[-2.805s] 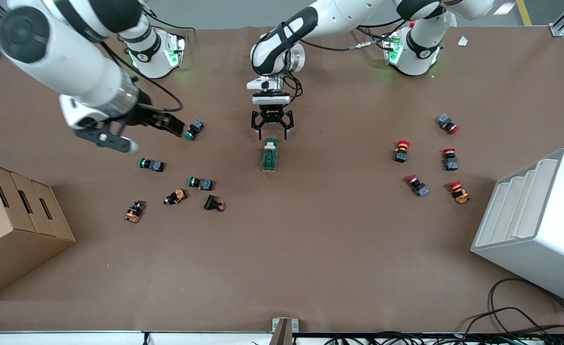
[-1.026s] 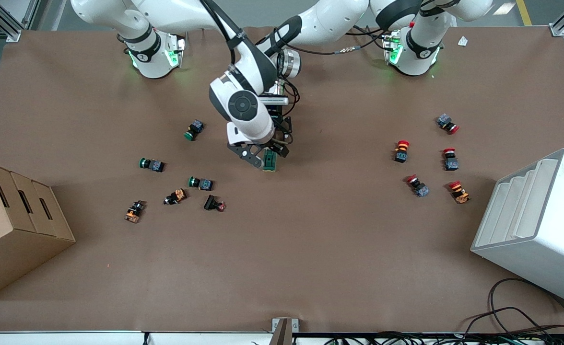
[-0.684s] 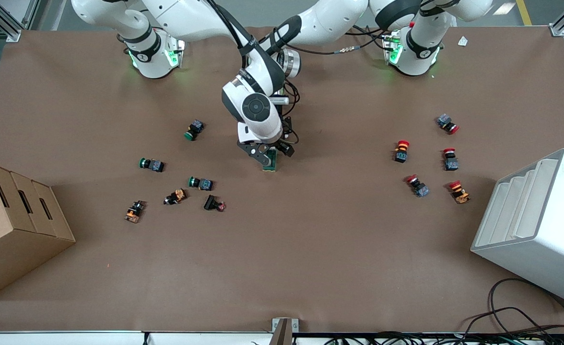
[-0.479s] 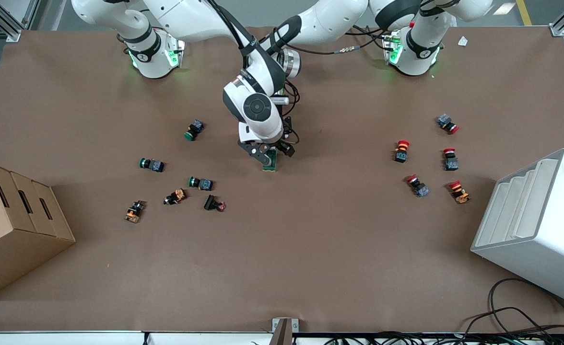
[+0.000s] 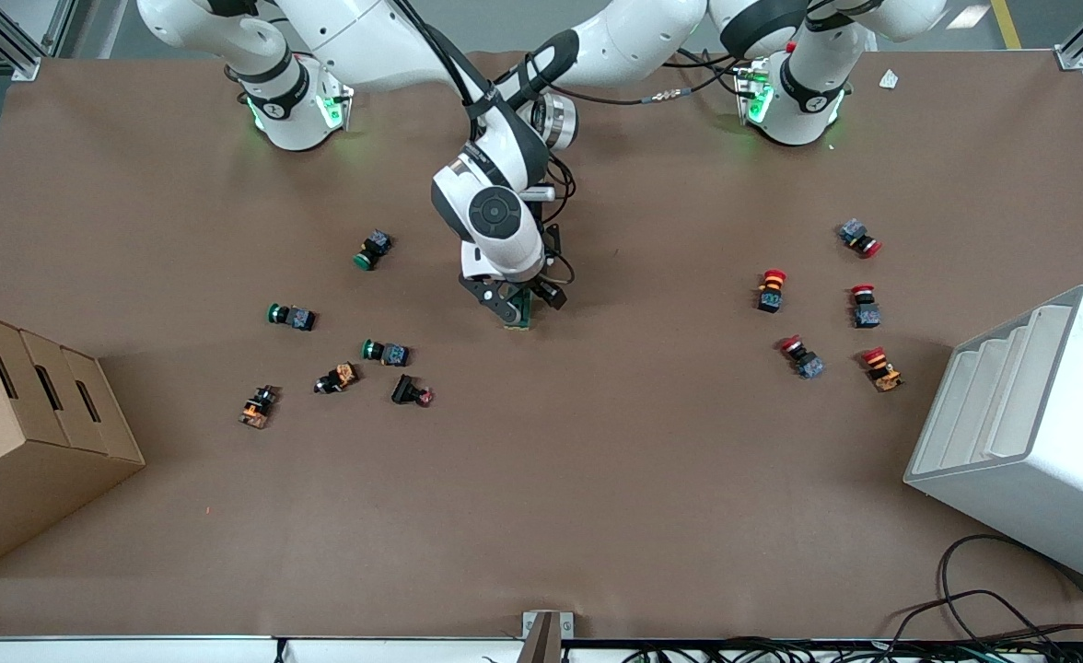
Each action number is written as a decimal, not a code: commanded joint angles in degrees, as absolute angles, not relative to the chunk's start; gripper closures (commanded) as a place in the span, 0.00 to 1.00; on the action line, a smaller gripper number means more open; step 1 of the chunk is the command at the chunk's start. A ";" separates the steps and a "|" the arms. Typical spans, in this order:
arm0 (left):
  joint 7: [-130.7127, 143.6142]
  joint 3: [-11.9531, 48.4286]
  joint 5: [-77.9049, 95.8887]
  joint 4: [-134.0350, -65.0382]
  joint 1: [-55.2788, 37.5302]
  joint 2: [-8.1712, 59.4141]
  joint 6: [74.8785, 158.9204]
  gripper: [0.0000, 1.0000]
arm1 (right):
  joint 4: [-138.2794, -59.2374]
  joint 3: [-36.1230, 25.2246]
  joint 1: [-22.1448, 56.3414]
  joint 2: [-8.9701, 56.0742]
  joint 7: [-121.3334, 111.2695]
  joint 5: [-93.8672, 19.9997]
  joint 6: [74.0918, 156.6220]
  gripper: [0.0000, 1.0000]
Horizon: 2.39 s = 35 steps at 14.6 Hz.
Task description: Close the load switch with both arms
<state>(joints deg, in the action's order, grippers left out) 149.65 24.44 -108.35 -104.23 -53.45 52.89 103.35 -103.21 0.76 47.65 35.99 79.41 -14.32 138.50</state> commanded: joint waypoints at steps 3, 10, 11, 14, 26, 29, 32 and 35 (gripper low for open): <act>150.91 23.91 -108.98 -103.71 -53.79 55.02 103.45 0.00 | -97.49 0.09 46.23 35.86 79.28 -15.12 133.97 0.00; 150.91 23.91 -108.98 -103.71 -53.70 55.11 103.45 0.00 | -94.31 0.00 44.65 36.04 78.93 -15.03 132.01 0.00; 150.91 23.82 -108.98 -103.71 -53.70 55.28 103.45 0.00 | -94.31 0.00 44.65 36.12 78.93 -15.03 132.27 0.00; 150.82 23.12 -108.98 -103.71 -53.79 55.55 103.45 0.00 | -94.22 -0.09 43.95 36.12 78.75 -14.68 132.19 0.00; 150.38 22.77 -108.98 -103.62 -53.70 55.63 103.45 0.00 | -91.76 -0.09 42.27 40.34 76.55 -14.33 134.03 0.00; 150.38 22.68 -108.98 -103.80 -53.70 55.63 103.45 0.00 | -90.45 -0.18 41.84 41.65 76.47 -14.33 134.03 0.00; 150.21 22.68 -108.98 -103.71 -53.70 55.55 103.45 0.00 | -87.37 -0.18 41.84 44.29 76.82 -14.33 134.12 0.00; 149.59 22.68 -108.90 -103.71 -53.61 55.28 103.45 0.00 | -86.57 -0.26 41.14 44.91 76.20 -14.24 134.47 0.00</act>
<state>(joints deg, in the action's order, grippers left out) 149.62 23.59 -108.57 -104.23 -54.05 53.01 103.32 -89.62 -0.76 42.26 42.08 77.15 -14.41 132.79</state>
